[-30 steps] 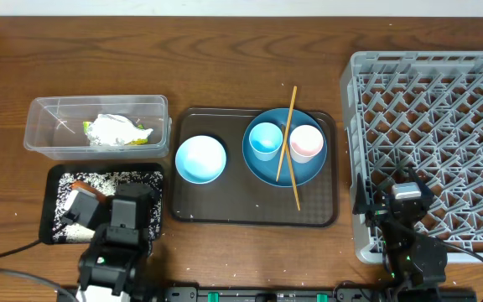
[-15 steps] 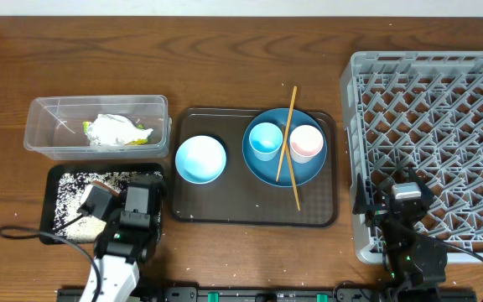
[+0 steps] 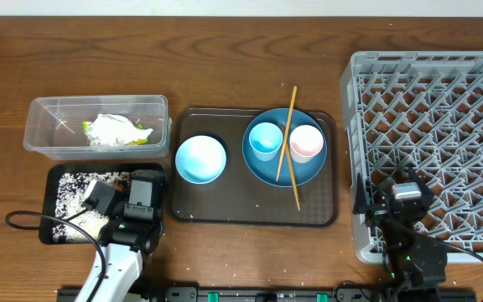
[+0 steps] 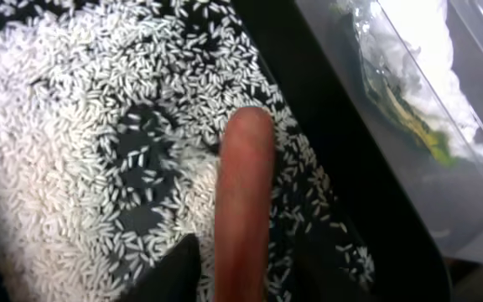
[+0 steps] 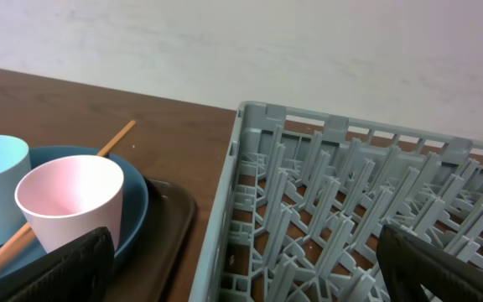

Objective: Sort waste into correct bins and load items into the dishwasher rack

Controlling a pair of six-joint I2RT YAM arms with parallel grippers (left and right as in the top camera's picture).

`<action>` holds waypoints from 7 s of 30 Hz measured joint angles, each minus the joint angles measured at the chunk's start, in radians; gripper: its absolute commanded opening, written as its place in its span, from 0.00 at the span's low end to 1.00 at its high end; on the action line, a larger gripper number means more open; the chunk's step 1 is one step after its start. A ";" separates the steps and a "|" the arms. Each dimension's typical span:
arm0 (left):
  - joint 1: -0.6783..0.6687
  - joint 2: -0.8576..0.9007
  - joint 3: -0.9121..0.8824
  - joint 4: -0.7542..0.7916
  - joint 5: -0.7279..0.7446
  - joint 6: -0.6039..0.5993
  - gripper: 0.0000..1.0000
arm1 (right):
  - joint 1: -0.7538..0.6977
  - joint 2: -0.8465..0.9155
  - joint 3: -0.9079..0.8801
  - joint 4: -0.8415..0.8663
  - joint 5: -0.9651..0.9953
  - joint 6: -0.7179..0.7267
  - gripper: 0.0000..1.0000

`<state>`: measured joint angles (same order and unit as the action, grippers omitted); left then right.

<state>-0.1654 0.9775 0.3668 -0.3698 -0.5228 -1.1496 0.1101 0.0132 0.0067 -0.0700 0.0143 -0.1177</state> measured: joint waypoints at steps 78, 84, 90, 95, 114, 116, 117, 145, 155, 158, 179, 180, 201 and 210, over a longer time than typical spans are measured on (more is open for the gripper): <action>-0.267 0.293 0.406 -0.053 0.583 0.808 0.93 | 0.000 0.000 0.000 0.000 0.000 0.000 0.99; -0.267 0.289 0.406 -0.053 0.581 0.811 0.93 | 0.000 0.000 0.000 0.000 0.000 0.000 0.99; -0.267 0.289 0.406 -0.052 0.575 0.811 0.93 | 0.000 0.000 0.000 0.000 0.000 0.000 0.99; -0.267 0.289 0.406 -0.052 0.575 0.811 0.93 | 0.000 0.000 0.000 0.000 0.000 0.000 0.99; -0.267 0.289 0.406 -0.052 0.571 0.811 0.92 | 0.000 0.000 0.000 0.003 -0.028 0.013 0.99; -0.267 0.289 0.406 -0.052 0.571 0.811 0.92 | 0.000 0.000 0.000 -0.003 -0.031 0.034 0.99; -0.267 0.289 0.406 -0.052 0.571 0.811 0.92 | 0.000 0.000 0.001 -0.009 -0.031 0.044 0.99; -0.267 0.289 0.409 -0.041 0.568 0.815 0.69 | 0.000 0.780 1.219 -1.134 -0.172 0.201 0.99; -0.268 0.289 0.409 -0.065 0.493 0.816 0.50 | 0.000 0.910 1.224 -1.218 -0.347 0.208 0.99; -0.267 0.295 0.409 -0.071 0.462 0.802 0.50 | 0.000 0.932 1.224 -1.242 -0.363 0.210 0.99; -0.154 0.448 0.409 -0.076 0.377 0.626 0.51 | 0.000 0.980 1.224 -1.280 -0.374 0.212 0.99; -0.154 0.450 0.409 -0.075 0.377 0.625 0.51 | 0.000 0.980 1.224 -1.280 -0.374 0.212 0.99; -0.154 0.509 0.409 -0.053 0.456 0.621 0.33 | 0.000 0.980 1.224 -1.280 -0.374 0.212 0.99; -0.154 0.509 0.409 -0.050 0.489 0.623 0.40 | 0.000 0.980 1.224 -1.280 -0.374 0.212 0.99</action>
<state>-0.3199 1.4860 0.7757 -0.4202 -0.0341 -0.5270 0.1101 0.9932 1.2304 -1.3499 -0.3595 0.0948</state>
